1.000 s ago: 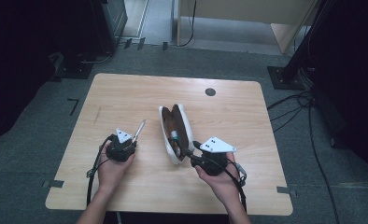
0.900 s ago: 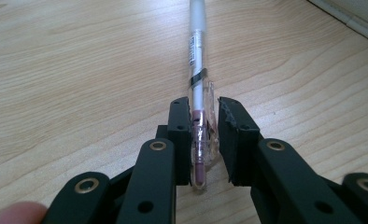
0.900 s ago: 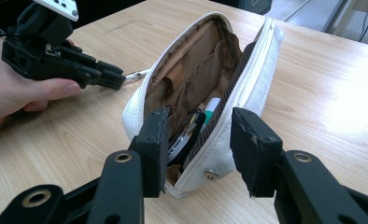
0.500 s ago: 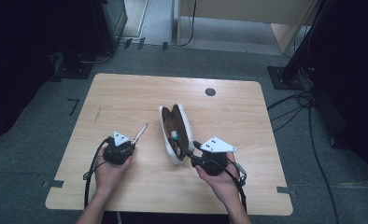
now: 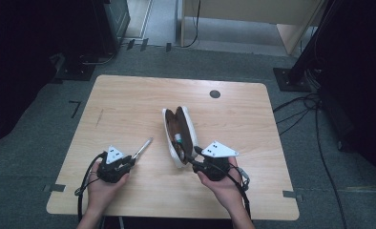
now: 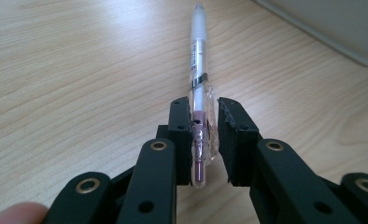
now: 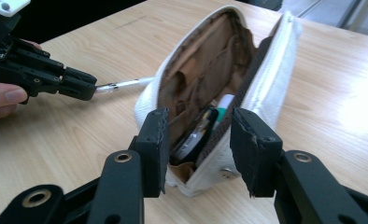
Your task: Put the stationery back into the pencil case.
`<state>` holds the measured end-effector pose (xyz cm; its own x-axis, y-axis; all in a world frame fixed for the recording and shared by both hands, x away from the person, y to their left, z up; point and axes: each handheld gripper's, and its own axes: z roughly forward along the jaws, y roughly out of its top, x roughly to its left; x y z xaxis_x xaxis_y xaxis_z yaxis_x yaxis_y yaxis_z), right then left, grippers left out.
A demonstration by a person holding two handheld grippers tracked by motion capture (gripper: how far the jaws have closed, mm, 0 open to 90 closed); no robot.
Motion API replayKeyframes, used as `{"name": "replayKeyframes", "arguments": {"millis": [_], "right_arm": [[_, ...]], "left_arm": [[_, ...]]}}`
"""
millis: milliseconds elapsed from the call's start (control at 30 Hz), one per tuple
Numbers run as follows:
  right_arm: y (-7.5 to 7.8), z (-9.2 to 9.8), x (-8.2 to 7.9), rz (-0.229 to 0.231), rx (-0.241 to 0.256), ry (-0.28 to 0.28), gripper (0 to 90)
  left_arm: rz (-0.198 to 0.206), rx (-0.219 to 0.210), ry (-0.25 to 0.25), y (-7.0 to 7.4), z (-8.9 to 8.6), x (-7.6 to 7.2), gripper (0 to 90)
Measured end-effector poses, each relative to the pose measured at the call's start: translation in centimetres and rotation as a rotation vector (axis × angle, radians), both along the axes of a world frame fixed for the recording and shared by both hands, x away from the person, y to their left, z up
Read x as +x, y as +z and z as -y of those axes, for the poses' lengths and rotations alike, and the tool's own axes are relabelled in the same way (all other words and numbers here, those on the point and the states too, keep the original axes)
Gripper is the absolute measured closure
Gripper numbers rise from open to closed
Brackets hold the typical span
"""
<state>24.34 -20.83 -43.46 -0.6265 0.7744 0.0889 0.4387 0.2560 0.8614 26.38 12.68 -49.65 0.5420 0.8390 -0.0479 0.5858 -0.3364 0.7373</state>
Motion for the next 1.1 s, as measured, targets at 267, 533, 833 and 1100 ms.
{"name": "replayKeyframes", "arguments": {"millis": [267, 533, 833, 1100], "right_arm": [[-0.4, -1.1, -0.2, -0.008, 0.028, 0.056, 57.2], [-0.9, -1.8, -0.1, -0.011, 0.042, 0.075, 56.8], [-1.1, -1.9, -0.1, -0.013, 0.045, 0.079, 56.8], [-1.2, -2.2, 0.1, -0.015, 0.042, 0.084, 56.8]], "left_arm": [[0.017, -0.033, -0.033, 2.1, 0.1, -1.3, 76.7], [0.036, -0.049, -0.074, 4.1, 0.8, -1.9, 76.6], [0.058, -0.077, -0.09, 5.4, 0.7, -2.3, 76.7], [0.082, -0.108, -0.116, 7.0, 1.0, -2.7, 76.6]]}}
